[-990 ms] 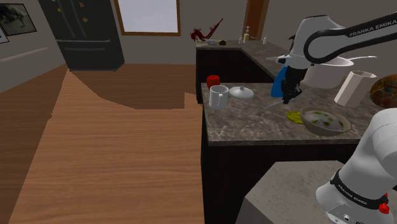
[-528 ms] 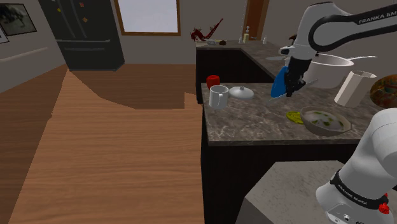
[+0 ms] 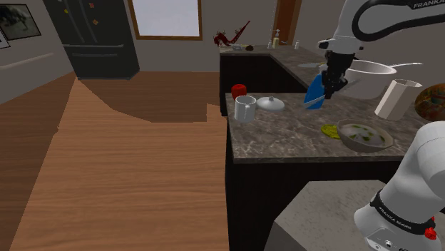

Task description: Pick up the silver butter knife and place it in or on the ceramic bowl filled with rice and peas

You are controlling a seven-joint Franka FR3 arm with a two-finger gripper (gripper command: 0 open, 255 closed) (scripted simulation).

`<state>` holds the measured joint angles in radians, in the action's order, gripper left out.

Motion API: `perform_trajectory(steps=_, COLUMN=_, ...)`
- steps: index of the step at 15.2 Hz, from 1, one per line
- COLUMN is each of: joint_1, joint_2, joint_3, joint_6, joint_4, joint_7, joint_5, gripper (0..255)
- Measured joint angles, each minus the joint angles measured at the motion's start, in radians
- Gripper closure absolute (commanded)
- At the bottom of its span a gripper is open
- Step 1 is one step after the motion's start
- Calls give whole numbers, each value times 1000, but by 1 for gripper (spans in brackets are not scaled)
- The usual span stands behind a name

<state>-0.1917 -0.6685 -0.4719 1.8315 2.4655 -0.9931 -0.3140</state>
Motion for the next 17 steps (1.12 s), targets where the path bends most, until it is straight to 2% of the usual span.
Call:
perform_trajectory(steps=4, joint_1=32, joint_2=-85, joint_3=12, joint_6=-56, joint_4=29, joint_7=-12, joint_5=-19, gripper=255)
perform_trajectory(steps=13, joint_1=193, joint_2=-449, joint_3=31, joint_6=-261, joint_4=189, joint_7=-98, joint_5=-96, gripper=255)
perform_trajectory(steps=17, joint_1=219, joint_2=-494, joint_3=16, joint_6=-255, joint_4=242, joint_7=-109, joint_5=-119, gripper=255)
